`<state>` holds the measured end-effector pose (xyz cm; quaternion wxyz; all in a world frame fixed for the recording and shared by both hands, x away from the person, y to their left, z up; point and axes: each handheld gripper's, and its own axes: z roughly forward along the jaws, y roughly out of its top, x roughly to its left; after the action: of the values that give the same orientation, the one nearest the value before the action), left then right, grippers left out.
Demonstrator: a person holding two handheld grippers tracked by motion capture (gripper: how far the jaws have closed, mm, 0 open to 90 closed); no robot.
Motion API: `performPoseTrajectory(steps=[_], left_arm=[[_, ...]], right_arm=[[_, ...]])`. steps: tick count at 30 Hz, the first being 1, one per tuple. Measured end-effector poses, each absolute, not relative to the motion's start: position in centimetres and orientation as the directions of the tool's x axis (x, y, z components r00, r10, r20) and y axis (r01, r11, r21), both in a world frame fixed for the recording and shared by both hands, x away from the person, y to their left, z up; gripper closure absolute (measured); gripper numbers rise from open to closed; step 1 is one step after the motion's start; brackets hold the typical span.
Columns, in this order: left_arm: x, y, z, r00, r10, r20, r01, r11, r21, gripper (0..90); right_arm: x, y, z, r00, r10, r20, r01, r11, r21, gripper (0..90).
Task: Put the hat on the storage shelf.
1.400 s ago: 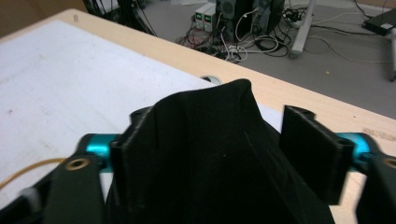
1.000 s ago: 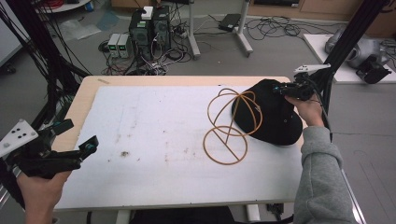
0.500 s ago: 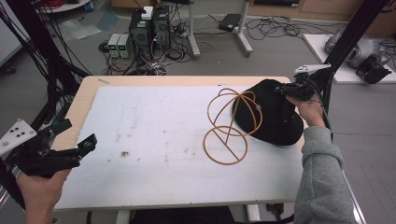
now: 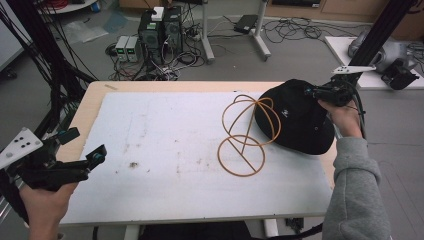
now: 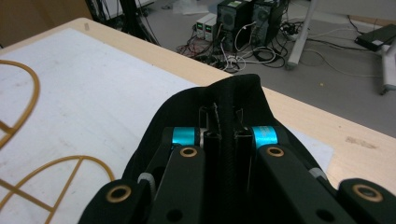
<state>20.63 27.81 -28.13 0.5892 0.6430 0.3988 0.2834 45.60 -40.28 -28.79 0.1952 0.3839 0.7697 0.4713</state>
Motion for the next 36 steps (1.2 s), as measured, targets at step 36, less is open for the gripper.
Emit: performPoseTrajectory(steps=[36], left_arm=[[20.8,28.3,-28.7,0.53,0.837,-0.137,0.192,0.039,0.981,1.7]], right_arm=[[41.1,-41.3,-15.9,-0.621,0.784,0.004,0.333,0.259,0.907,87.1]])
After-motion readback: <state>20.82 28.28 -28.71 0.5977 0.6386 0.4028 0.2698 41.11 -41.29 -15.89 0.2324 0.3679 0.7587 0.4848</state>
